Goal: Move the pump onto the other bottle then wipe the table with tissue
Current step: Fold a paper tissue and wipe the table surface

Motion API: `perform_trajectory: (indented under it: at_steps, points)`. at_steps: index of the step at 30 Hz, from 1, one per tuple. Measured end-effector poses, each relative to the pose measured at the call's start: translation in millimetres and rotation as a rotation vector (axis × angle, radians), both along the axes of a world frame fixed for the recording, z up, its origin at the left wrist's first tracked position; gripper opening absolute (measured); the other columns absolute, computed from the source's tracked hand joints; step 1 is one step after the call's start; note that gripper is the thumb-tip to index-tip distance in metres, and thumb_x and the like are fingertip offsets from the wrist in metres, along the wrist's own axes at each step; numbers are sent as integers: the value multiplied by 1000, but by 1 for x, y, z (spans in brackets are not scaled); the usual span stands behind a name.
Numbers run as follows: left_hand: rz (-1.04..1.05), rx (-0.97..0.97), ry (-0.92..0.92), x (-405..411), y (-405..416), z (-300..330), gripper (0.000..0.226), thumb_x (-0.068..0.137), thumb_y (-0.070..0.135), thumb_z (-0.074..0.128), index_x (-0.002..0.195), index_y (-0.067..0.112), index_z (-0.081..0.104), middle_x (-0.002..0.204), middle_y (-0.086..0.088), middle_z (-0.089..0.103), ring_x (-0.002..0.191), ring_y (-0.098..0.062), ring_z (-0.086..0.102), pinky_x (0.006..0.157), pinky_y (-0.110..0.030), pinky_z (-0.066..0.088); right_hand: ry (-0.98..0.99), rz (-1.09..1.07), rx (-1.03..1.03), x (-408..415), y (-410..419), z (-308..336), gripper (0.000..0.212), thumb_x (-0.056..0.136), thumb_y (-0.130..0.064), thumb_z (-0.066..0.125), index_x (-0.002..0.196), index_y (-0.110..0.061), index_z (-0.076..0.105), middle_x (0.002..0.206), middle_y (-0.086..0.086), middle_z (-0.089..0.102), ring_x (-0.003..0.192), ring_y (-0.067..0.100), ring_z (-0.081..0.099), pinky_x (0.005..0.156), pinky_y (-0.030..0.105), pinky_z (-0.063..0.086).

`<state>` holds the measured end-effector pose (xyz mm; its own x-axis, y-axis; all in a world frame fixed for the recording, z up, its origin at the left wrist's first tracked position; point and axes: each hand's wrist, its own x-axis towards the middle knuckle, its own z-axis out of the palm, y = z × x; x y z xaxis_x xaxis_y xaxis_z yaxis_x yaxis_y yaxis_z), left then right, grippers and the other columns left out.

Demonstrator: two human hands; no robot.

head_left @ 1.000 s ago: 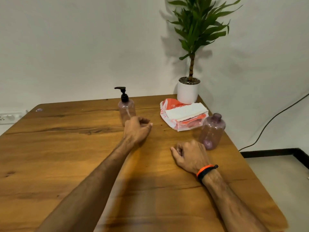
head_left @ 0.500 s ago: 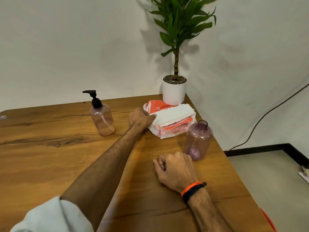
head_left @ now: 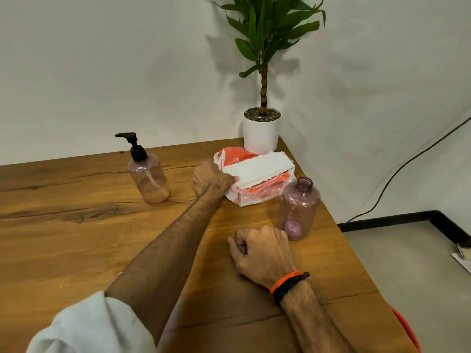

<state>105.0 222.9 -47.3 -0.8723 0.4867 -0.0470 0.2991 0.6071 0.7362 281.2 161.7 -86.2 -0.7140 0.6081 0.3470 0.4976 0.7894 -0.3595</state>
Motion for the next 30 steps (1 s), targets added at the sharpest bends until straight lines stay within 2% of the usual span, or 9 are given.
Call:
perform_trajectory:
  at_steps: [4, 10, 13, 16, 21, 23, 26, 30]
  points:
    - [6, 1, 44, 1, -2, 2, 53, 66, 37, 87, 111, 14, 69, 113, -7, 70, 100, -20, 65, 75, -29, 54, 9, 2, -16, 0, 0, 0, 42, 89, -48, 44, 57, -21, 42, 54, -5, 55, 54, 18, 55, 59, 35, 51]
    - [-25, -26, 167, 8, -4, 7, 52, 70, 34, 85, 115, 15, 69, 115, -7, 70, 102, -20, 65, 71, -26, 48, 16, 1, -14, 0, 0, 0, 42, 89, -47, 45, 56, -21, 41, 53, -5, 54, 54, 18, 55, 58, 35, 50]
    - [-55, -35, 178, 8, -2, 7, 42, 73, 32, 83, 111, 16, 72, 112, -5, 71, 98, -18, 64, 69, -25, 47, 8, 5, -13, 0, 1, 0, 43, 89, -47, 46, 56, -22, 40, 54, -5, 54, 55, 17, 55, 58, 35, 50]
    - [-69, -1, 134, 5, 0, 5, 33, 78, 30, 79, 108, 17, 73, 110, -4, 71, 93, -15, 63, 76, -26, 54, 8, -4, -7, 0, 1, 1, 43, 89, -47, 46, 55, -21, 41, 53, -5, 55, 54, 18, 55, 58, 34, 50]
    - [-48, 123, 18, 2, 2, 1, 33, 84, 26, 73, 115, 15, 70, 125, -6, 66, 107, -21, 63, 83, -27, 53, -6, -20, -8, 0, 1, 0, 45, 88, -49, 45, 54, -19, 38, 52, -6, 52, 55, 18, 55, 59, 34, 50]
    - [-27, 173, -56, 0, 3, -1, 28, 81, 27, 74, 106, 15, 71, 119, -6, 68, 104, -22, 64, 88, -34, 55, 1, -20, -3, 0, 1, -1, 46, 88, -48, 45, 53, -19, 37, 50, -6, 50, 53, 17, 54, 58, 34, 50]
    - [-16, 239, -147, -2, 3, 0, 21, 76, 30, 80, 85, 17, 65, 106, -5, 70, 97, -22, 67, 86, -39, 57, -8, -20, -9, 0, 1, -2, 45, 88, -48, 44, 54, -19, 38, 52, -6, 51, 55, 18, 54, 60, 34, 50]
    - [-9, 309, -187, -3, 2, 2, 28, 66, 34, 86, 82, 20, 67, 98, -4, 73, 90, -24, 70, 81, -41, 59, -12, -28, -11, -1, 2, -2, 45, 88, -49, 44, 55, -17, 41, 54, -5, 53, 57, 18, 55, 62, 33, 49]
